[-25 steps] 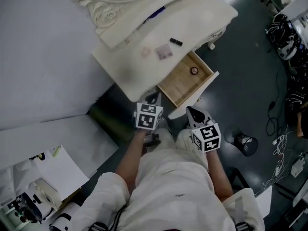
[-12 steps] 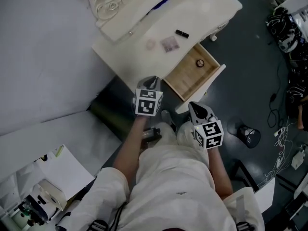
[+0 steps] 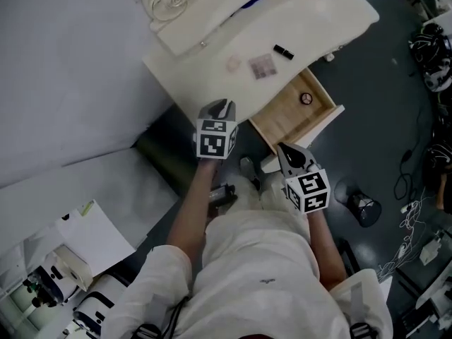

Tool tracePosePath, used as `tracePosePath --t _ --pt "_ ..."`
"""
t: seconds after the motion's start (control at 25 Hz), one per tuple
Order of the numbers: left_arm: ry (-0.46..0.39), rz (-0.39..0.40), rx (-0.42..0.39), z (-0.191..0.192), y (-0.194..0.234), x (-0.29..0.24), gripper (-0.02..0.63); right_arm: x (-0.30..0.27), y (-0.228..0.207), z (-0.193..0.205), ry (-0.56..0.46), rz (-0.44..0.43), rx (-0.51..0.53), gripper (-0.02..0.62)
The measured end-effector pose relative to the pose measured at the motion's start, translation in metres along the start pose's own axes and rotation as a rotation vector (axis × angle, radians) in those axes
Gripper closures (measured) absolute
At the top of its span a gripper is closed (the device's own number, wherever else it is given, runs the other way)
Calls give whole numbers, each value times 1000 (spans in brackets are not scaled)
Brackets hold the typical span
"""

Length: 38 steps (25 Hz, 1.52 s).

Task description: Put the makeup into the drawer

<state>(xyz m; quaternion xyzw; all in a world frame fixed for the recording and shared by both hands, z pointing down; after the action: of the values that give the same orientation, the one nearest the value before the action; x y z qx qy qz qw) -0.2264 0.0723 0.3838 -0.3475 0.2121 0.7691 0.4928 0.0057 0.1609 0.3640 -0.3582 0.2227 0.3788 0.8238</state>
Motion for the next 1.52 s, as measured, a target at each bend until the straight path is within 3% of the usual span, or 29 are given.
tracePosePath --t 0.36,0.64,1.32,1.52 --pt "34 -78 84 -30 26 -58 468 -43 -50 -61 70 -101 58 583" --pt "79 -115 117 -43 39 -106 403 -64 -94 -85 121 -138 75 583" --pt "154 -199 160 -39 48 -150 396 -76 -137 -89 186 -191 85 583" --pt "164 -231 153 -35 46 -151 462 -72 -140 -87 181 -189 86 583"
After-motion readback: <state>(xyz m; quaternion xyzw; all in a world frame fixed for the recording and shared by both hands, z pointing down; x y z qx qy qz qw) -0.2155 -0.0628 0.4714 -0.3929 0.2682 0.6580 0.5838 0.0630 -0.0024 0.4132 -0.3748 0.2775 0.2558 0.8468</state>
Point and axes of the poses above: the fingertips, and each gripper's own axes: x backward along the fingers, y to its left, z out of its underside, the point moved 10 cm from there along x, backward along the fingers, and after that the axes turned 12 degrees about -x, right-handed, at the moved point
